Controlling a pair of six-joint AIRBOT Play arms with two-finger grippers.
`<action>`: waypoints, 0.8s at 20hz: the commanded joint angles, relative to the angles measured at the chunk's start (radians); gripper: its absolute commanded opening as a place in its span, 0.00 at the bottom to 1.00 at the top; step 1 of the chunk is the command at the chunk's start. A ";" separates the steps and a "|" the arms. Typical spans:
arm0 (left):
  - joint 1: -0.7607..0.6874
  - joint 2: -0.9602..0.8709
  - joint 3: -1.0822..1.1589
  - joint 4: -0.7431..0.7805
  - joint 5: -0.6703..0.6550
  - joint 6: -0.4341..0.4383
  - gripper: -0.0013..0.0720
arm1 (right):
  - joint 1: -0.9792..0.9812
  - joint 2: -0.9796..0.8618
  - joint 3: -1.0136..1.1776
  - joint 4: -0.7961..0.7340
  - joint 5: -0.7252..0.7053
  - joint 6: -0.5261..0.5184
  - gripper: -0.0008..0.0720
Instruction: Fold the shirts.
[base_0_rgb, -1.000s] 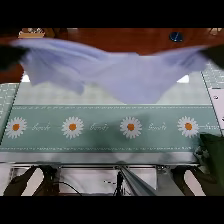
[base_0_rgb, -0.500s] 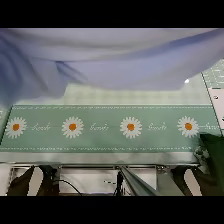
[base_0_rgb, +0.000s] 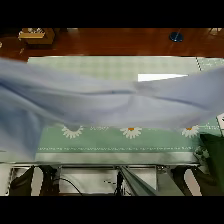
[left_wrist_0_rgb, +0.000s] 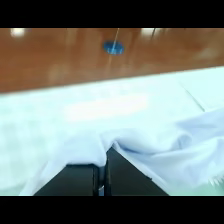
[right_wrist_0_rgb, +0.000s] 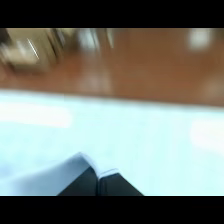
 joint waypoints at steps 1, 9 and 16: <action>-0.034 0.020 0.002 0.022 -0.130 -0.120 0.05 | 0.003 0.010 0.002 -0.148 0.174 0.026 0.04; -0.043 0.011 -0.558 0.142 -0.127 -0.009 0.05 | 0.003 -0.078 -0.648 -0.131 0.088 -0.043 0.04; -0.080 -0.127 -1.041 0.141 0.296 0.128 0.05 | 0.003 -0.446 -0.739 -0.050 -0.203 -0.080 0.04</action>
